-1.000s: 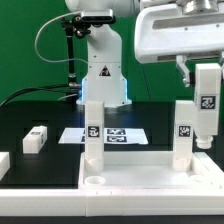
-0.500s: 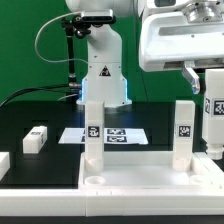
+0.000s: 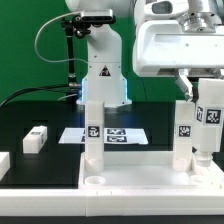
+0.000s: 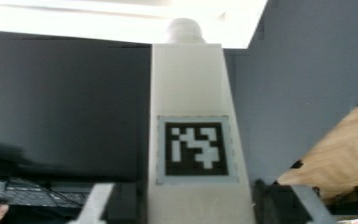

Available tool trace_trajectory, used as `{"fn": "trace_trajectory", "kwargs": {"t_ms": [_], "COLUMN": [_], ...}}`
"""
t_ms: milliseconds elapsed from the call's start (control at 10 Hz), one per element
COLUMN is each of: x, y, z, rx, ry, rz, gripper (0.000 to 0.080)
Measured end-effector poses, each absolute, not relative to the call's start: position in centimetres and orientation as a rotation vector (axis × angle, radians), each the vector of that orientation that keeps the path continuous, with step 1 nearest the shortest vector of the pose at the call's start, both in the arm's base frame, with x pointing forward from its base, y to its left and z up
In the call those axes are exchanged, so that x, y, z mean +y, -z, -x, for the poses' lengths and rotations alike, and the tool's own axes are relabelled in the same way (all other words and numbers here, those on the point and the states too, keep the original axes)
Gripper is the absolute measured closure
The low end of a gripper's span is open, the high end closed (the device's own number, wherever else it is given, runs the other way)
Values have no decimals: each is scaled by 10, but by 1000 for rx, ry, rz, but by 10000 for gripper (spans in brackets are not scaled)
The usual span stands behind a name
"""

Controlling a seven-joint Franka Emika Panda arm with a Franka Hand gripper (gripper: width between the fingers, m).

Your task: Assemble desk

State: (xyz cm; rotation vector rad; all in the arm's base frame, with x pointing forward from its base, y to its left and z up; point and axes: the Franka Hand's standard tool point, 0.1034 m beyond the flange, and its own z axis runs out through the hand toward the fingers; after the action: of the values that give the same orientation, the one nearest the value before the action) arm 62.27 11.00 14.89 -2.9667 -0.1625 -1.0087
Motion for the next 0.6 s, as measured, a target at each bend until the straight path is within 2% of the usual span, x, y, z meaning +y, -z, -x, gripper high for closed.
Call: {"fn": "trace_trajectory", "kwargs": {"t_ms": [300,600], "x": [109,106], "y": [-149,-145], "z": [-621,-622], "rx": [-114,-115], "ry": [867,853], "rz": [3011,3021], "gripper": [515,515]}}
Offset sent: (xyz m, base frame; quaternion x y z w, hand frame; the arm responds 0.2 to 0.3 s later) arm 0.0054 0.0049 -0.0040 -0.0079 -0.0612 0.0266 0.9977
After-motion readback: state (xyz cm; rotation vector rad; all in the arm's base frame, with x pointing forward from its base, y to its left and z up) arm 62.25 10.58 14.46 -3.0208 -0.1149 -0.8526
